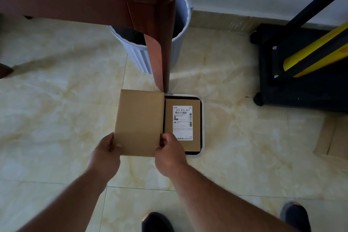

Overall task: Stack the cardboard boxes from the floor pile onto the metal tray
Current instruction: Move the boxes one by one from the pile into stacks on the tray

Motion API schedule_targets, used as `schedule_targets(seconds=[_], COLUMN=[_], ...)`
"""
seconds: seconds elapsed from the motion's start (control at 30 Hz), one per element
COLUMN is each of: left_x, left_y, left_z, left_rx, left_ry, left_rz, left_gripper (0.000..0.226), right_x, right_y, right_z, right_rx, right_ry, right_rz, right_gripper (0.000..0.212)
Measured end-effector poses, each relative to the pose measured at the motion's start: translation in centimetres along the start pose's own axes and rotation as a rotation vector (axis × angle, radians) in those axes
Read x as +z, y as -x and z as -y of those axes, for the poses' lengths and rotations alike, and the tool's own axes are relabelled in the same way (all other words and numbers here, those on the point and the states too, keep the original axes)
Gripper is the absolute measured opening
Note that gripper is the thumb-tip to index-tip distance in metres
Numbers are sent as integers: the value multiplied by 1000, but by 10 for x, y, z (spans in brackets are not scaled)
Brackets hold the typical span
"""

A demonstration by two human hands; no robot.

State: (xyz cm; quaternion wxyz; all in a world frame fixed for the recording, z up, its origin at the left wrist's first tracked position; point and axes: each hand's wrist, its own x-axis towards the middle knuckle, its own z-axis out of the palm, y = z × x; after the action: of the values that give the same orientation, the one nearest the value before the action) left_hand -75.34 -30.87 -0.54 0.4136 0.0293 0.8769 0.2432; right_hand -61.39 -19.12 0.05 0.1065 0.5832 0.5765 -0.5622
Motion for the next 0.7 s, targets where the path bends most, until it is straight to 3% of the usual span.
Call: schedule_targets(seconds=[0.3,0.43,0.7], left_x=[11,15,26], left_y=[18,29,38], left_z=[-11,-17,-26], left_rx=[-43,-43,-49], left_ry=[-42,-73,-65], left_rz=[-54,-92,-120], left_gripper=[69,68,64], right_x=[-5,-19,-37], right_y=[8,12,24], right_z=[-2,-6,6], right_rx=[-6,5,-19], right_ry=[-11,-72,-39], right_rz=[40,59,261], right_gripper=[47,45,51])
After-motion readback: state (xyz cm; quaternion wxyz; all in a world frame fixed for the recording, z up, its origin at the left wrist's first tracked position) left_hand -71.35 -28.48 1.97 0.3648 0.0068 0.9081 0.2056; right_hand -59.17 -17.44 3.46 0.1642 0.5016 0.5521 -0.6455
